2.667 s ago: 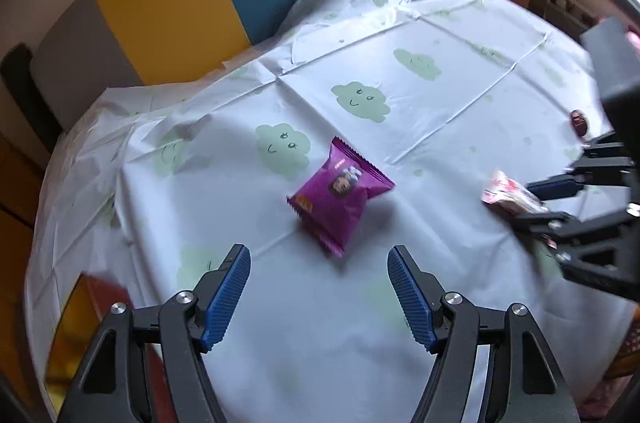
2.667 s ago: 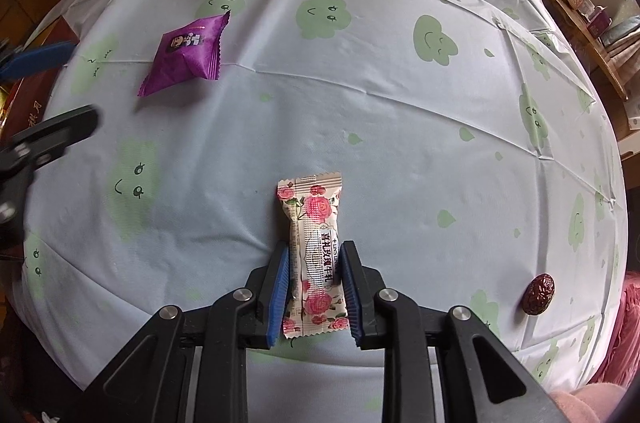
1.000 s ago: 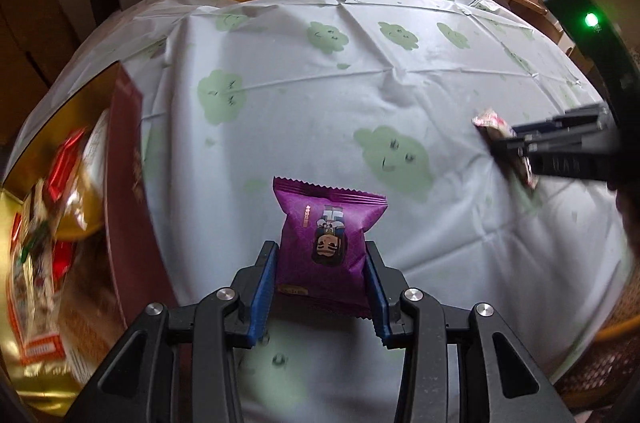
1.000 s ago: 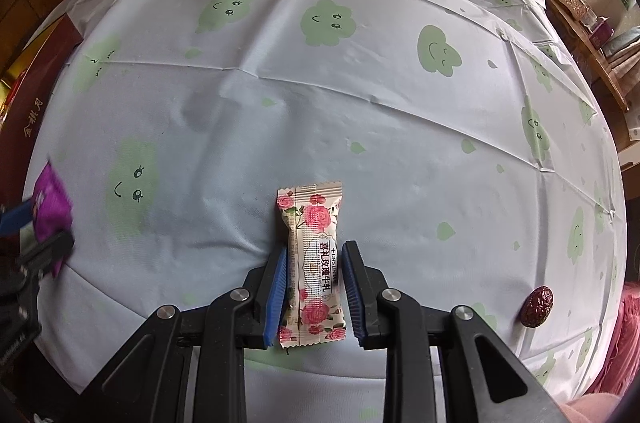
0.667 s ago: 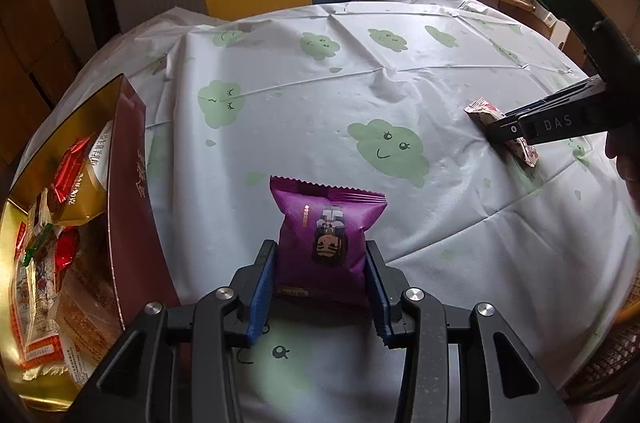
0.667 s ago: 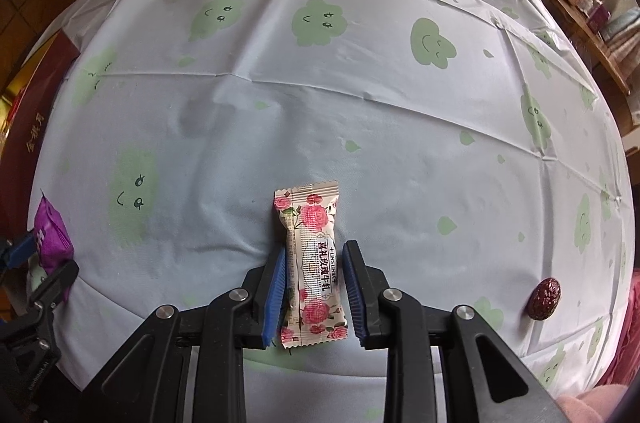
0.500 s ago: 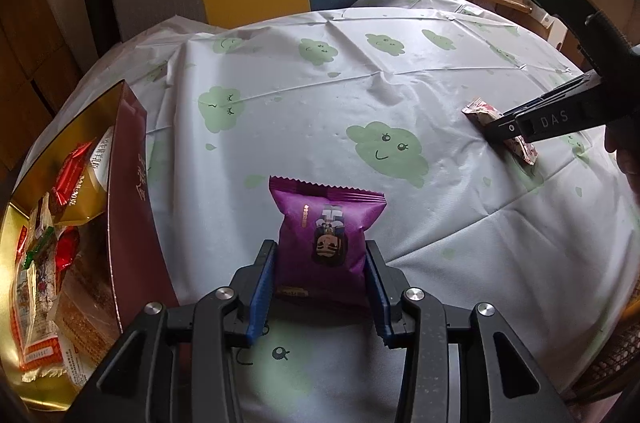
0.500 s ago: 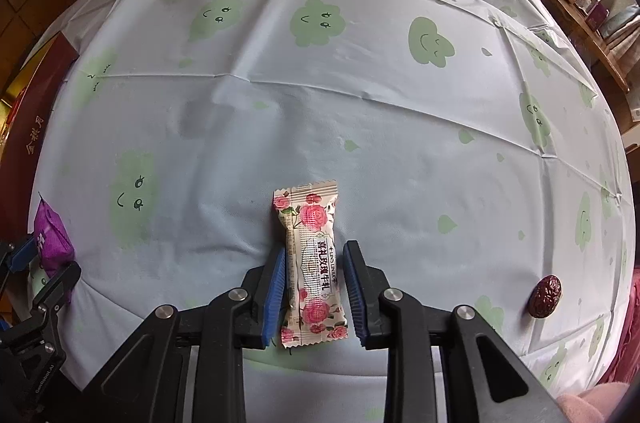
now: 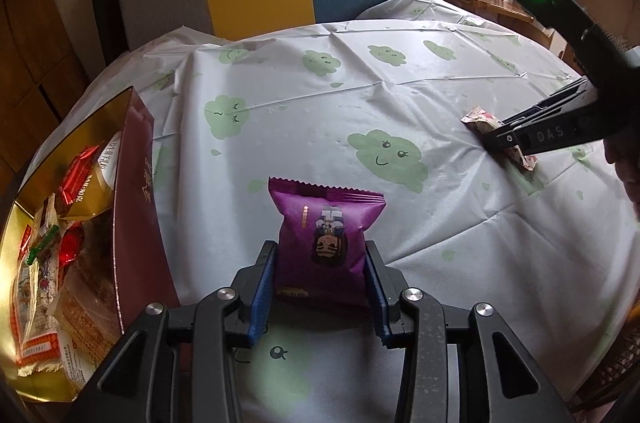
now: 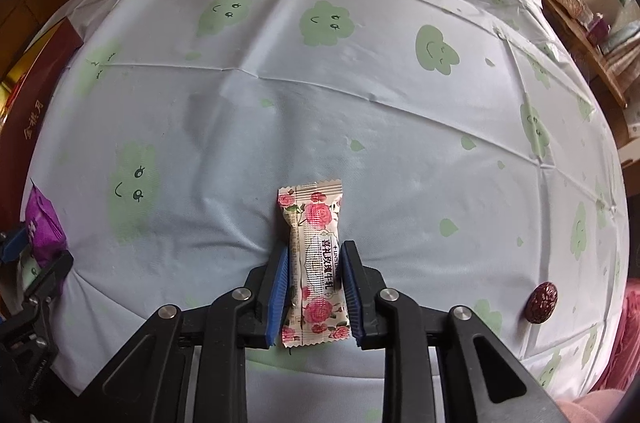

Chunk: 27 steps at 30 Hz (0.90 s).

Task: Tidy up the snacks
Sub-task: 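Lift the purple packet with the left tool and carry it toward the gold box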

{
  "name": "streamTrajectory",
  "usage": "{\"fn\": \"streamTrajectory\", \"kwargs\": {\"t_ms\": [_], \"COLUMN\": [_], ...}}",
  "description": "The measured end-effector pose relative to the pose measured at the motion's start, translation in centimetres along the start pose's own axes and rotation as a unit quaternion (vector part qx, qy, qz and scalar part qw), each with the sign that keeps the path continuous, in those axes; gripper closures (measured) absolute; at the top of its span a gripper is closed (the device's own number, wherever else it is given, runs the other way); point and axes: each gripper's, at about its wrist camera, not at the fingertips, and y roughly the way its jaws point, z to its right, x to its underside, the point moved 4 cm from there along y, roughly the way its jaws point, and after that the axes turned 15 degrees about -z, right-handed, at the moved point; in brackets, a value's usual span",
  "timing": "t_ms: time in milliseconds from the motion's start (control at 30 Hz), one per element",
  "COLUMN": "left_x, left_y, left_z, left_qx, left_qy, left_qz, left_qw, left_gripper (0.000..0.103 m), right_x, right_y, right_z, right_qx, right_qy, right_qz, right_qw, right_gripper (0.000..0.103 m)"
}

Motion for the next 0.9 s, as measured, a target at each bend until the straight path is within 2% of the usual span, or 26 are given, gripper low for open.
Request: {"fn": "streamTrajectory", "kwargs": {"t_ms": [133, 333, 633, 900], "left_x": [0.1, 0.4, 0.9, 1.4], "left_y": [-0.9, -3.2, -7.2, -9.1], "left_z": [-0.1, -0.1, -1.3, -3.0], "left_qx": [0.009, 0.032, 0.029, 0.036], "left_qy": [-0.003, -0.01, -0.032, -0.056], "left_qz": [0.005, 0.019, 0.046, 0.058], "left_qw": [0.9999, 0.9993, 0.998, 0.9961], "left_gripper": [0.062, 0.062, 0.062, 0.062], "right_x": [0.4, 0.6, 0.7, 1.1], "right_y": [0.2, 0.4, 0.0, -0.2], "right_z": [-1.0, -1.4, -2.6, -3.5], "right_qx": [0.02, 0.025, 0.041, 0.056], "right_qy": [-0.016, -0.021, -0.028, -0.037], "right_qz": [0.003, 0.006, 0.01, 0.014], "right_qw": [1.0, 0.999, 0.999, 0.998], "right_gripper": [0.077, 0.077, 0.077, 0.078]}}
